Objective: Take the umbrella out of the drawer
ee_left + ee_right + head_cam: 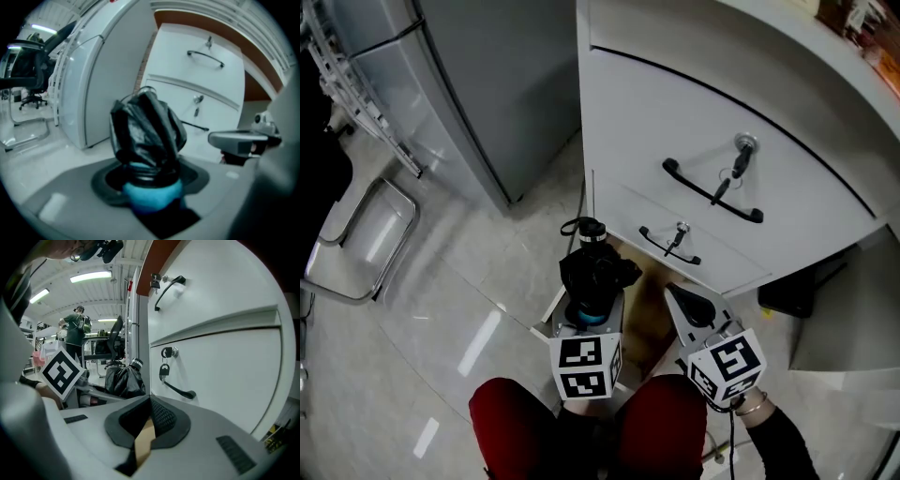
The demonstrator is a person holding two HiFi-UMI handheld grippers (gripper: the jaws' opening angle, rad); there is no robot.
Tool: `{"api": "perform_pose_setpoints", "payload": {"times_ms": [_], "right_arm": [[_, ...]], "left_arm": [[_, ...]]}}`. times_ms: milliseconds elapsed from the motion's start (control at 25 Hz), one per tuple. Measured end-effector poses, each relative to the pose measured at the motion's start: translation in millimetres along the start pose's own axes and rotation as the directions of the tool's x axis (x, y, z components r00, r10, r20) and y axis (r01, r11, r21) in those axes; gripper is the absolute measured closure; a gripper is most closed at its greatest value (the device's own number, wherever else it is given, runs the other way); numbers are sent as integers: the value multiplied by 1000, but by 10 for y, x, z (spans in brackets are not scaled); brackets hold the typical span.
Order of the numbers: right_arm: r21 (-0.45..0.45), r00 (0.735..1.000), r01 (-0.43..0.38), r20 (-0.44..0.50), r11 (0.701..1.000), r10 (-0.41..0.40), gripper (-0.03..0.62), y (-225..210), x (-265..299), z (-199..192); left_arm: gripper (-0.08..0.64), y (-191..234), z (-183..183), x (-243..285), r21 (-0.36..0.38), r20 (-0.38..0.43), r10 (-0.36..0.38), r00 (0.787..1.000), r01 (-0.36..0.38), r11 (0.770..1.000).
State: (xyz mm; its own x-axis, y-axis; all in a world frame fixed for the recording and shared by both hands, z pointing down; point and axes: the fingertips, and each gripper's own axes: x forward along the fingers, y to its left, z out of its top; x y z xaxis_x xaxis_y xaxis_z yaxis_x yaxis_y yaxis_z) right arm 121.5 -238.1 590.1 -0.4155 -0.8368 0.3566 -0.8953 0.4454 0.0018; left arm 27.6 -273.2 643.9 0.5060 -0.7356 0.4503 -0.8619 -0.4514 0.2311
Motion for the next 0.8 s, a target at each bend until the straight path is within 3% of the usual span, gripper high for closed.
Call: {"api": "perform_pose_setpoints", "payload": {"times_ms": [400,800], "right_arm": [[43,999,14,51,999,-17,594,95,-225,251],[109,994,56,89,992,-66,594,84,-414,334]], "left_arm": [[316,62,310,-269,47,53,-38,998,36,998],[316,14,472,-509,78,75,-127,989,121,990]]}}
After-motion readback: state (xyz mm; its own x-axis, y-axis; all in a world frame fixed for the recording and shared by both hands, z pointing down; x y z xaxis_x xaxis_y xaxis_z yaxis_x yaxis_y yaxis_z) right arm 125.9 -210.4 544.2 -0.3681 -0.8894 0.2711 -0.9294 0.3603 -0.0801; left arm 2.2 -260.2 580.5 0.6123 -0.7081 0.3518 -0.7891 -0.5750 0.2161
